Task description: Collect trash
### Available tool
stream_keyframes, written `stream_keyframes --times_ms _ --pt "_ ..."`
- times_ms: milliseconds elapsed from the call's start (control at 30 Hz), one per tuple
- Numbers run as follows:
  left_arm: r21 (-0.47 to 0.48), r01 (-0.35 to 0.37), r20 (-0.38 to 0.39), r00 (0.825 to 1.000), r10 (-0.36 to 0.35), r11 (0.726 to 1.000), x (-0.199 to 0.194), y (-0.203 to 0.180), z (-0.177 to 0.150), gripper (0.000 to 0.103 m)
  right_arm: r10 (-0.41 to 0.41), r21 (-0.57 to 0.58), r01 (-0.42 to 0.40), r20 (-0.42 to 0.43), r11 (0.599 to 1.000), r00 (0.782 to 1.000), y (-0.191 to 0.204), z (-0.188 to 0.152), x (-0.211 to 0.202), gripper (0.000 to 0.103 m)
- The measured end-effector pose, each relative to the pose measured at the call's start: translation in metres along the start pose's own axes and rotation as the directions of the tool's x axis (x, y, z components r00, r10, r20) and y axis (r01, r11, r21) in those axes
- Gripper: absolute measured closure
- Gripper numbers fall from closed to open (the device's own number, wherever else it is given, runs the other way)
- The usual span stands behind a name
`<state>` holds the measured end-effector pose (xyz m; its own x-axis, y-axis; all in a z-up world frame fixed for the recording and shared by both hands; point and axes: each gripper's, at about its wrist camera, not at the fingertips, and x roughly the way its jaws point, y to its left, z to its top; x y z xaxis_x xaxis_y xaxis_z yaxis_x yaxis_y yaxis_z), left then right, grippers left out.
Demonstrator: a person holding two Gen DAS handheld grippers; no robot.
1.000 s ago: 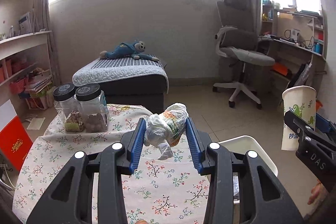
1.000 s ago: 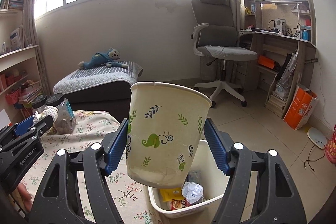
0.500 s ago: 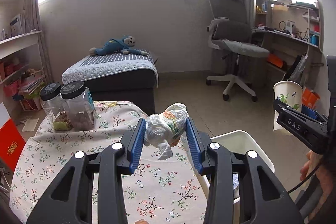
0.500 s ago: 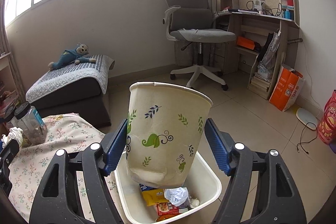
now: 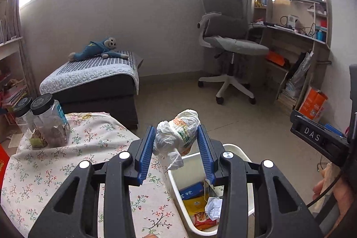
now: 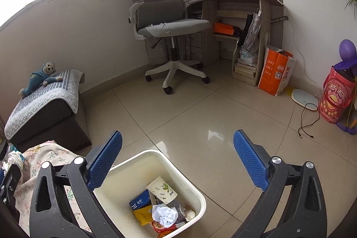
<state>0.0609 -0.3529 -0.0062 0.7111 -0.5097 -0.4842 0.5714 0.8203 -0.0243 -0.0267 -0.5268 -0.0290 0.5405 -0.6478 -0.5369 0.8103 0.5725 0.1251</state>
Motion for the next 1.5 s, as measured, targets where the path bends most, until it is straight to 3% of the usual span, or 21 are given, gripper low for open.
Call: stream_keyframes --times_ms 433,500,567,700,767,867,1100,1300,1500 --pt "0.023 0.149 -0.073 0.986 -0.147 0.989 0.044 -0.071 0.020 0.062 -0.114 0.085 0.109 0.055 0.990 0.992 -0.062 0.010 -0.011 0.007" --pt "0.035 0.167 -0.090 0.983 -0.163 0.985 0.050 -0.082 0.024 0.055 -0.126 0.087 0.120 0.062 0.989 0.990 -0.067 0.011 -0.014 0.007" --pt "0.048 0.171 -0.100 0.981 -0.166 0.984 0.051 -0.090 0.026 0.037 -0.145 0.091 0.138 0.073 0.986 0.987 -0.072 0.013 -0.020 0.007" --pt "0.073 0.172 -0.069 0.984 -0.167 0.982 0.038 -0.091 0.029 0.023 -0.155 0.074 0.148 0.099 0.986 0.983 -0.072 0.016 -0.034 0.007" --pt "0.088 0.155 -0.043 0.987 -0.152 0.984 0.027 -0.085 0.029 0.013 -0.137 0.054 0.132 0.110 0.990 0.984 -0.065 0.014 -0.042 0.007" --pt "0.091 0.108 0.008 0.994 -0.109 0.990 0.009 -0.070 0.028 0.007 -0.115 0.033 0.112 0.164 0.993 0.980 -0.050 0.010 -0.060 0.007" --pt "0.063 0.036 0.068 0.997 -0.040 0.997 -0.031 -0.018 0.023 0.007 -0.022 0.072 0.003 0.265 0.997 0.964 -0.023 -0.002 -0.103 0.007" --pt "0.018 -0.003 0.113 0.994 0.001 1.000 -0.063 0.030 0.017 0.007 0.108 0.028 -0.120 0.272 0.992 0.956 0.008 -0.008 -0.124 0.007" --pt "-0.024 -0.027 0.145 0.989 0.030 0.999 -0.085 0.070 0.013 0.007 0.175 -0.042 -0.170 0.283 0.985 0.943 0.045 -0.023 -0.143 0.007"
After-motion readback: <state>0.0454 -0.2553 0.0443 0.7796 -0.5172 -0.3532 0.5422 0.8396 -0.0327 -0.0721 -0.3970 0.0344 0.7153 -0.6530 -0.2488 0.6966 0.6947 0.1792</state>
